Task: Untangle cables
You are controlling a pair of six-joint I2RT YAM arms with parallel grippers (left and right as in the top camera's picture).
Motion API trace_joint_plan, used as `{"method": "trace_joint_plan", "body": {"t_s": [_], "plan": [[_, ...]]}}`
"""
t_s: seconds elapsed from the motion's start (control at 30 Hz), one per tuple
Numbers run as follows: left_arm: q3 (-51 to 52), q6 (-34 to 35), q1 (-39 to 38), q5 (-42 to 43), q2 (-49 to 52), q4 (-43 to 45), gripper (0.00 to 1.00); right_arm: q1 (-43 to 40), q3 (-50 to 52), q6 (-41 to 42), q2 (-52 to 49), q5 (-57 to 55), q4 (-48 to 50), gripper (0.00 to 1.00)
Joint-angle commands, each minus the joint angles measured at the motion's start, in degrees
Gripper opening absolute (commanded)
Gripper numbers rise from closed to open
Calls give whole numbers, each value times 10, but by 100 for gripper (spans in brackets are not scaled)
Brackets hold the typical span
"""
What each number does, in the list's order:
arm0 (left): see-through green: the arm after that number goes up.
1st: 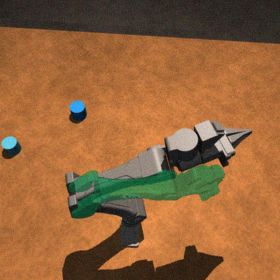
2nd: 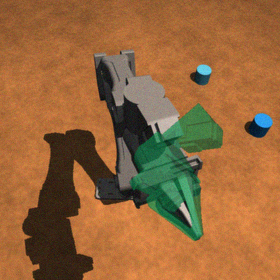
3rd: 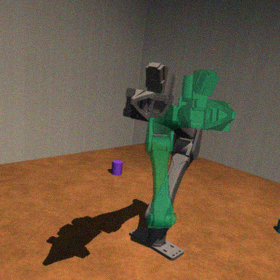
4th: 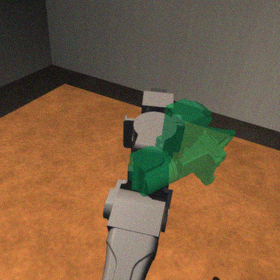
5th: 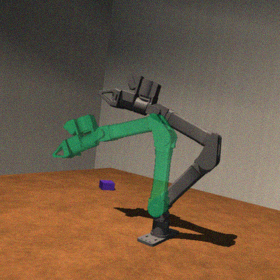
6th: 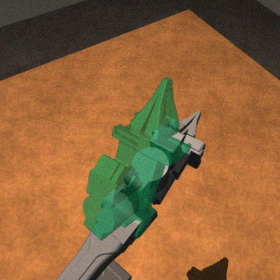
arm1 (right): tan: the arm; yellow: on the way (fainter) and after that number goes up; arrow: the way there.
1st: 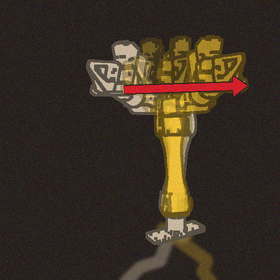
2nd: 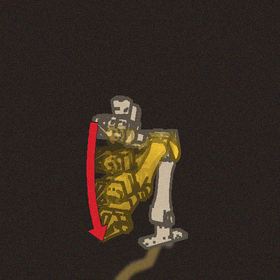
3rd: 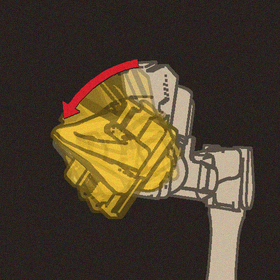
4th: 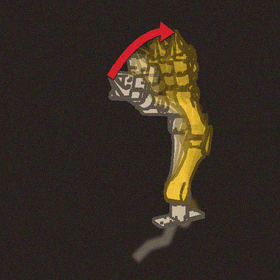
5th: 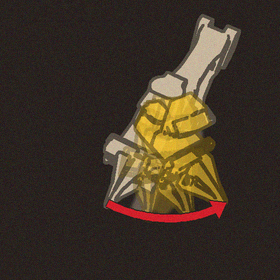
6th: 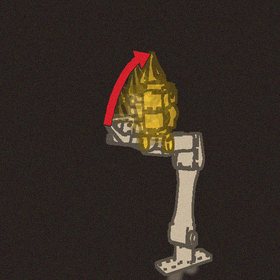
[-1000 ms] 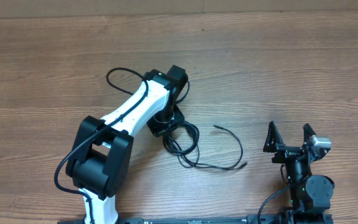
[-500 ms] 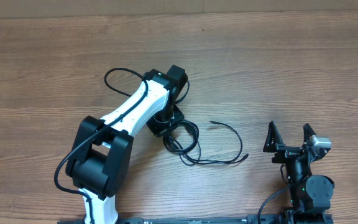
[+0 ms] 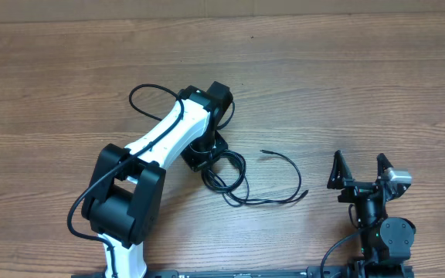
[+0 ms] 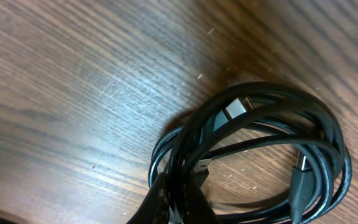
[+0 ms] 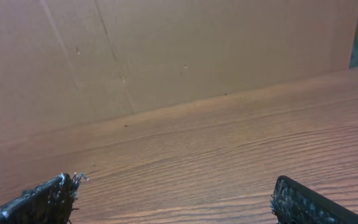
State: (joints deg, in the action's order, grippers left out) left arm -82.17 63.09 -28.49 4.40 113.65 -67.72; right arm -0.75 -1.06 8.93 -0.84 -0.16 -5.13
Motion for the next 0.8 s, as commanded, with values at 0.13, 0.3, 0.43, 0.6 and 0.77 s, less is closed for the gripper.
{"method": "trace_joint_plan", "body": {"t_s": [0.13,0.3,0.43,0.6,0.77], "plan": [[-12,12,16,82,6,-33,4,-1,6,-5,7,3,4,100],[-12,12,50,186,6,-40,4,-1,6,-5,7,3,4,100],[-12,10,65,186,6,-42,4,-1,6,-5,7,3,4,100],[-12,0,68,174,6,-42,4,-1,6,-5,7,3,4,100],[-12,-1,67,155,6,-40,4,-1,6,-5,7,3,4,100]]}}
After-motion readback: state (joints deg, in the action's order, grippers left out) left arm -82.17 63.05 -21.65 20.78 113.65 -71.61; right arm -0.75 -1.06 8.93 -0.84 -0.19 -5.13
